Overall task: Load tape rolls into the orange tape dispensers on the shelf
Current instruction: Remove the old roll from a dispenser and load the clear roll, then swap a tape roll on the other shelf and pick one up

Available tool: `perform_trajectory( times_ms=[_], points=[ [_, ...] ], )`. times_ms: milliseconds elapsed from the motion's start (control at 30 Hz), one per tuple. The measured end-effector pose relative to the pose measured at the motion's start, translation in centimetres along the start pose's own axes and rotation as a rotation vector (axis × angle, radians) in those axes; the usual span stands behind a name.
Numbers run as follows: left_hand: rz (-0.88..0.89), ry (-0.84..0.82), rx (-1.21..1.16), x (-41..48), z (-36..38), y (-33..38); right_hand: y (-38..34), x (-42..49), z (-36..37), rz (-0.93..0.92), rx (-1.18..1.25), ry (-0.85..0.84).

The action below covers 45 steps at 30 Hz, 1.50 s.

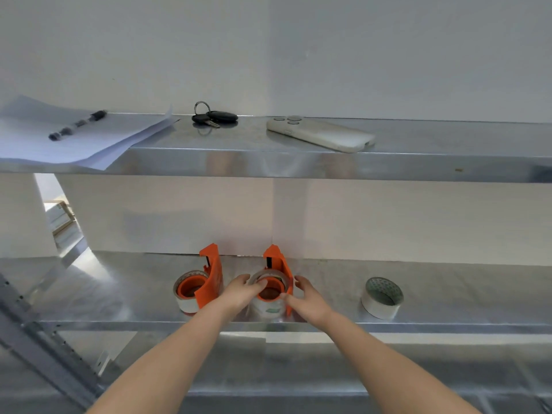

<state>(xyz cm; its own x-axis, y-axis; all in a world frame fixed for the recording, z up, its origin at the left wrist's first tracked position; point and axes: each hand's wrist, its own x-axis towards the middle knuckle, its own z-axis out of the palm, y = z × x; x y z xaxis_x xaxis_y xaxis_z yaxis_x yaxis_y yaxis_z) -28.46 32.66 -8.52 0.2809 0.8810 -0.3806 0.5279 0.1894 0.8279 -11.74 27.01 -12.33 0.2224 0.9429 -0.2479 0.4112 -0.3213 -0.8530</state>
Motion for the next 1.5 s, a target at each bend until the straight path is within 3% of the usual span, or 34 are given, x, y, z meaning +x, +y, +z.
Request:
perform_trajectory(
  times_ms=[200,400,667,867,1067,1300,1500],
  points=[
    [0.095,-0.014,0.025,-1.4,0.1,1.9,-0.6,-1.0,-1.8,-0.027,0.003,0.006],
    [0.252,-0.013,0.133,-1.7,2.8,5.1,-0.5,-2.3,-7.1,-0.107,-0.103,0.147],
    [0.386,-0.276,0.268,-0.1,13.3,8.1,7.2,-5.3,-15.9,0.111,-0.085,0.304],
    [0.338,-0.322,0.365,1.9,19.1,8.0,12.3,-6.0,-17.9,0.197,-0.136,0.257],
    [0.265,-0.31,0.278,3.3,22.0,8.2,13.6,-3.9,-17.9,0.175,-0.042,0.271],
    [0.324,-0.247,0.185,4.2,22.9,7.5,12.9,-3.4,-17.3,0.033,0.009,0.332],
    [0.417,-0.293,0.203,4.9,23.7,10.2,12.1,-4.3,-19.3,0.046,0.063,0.447]
  ],
)
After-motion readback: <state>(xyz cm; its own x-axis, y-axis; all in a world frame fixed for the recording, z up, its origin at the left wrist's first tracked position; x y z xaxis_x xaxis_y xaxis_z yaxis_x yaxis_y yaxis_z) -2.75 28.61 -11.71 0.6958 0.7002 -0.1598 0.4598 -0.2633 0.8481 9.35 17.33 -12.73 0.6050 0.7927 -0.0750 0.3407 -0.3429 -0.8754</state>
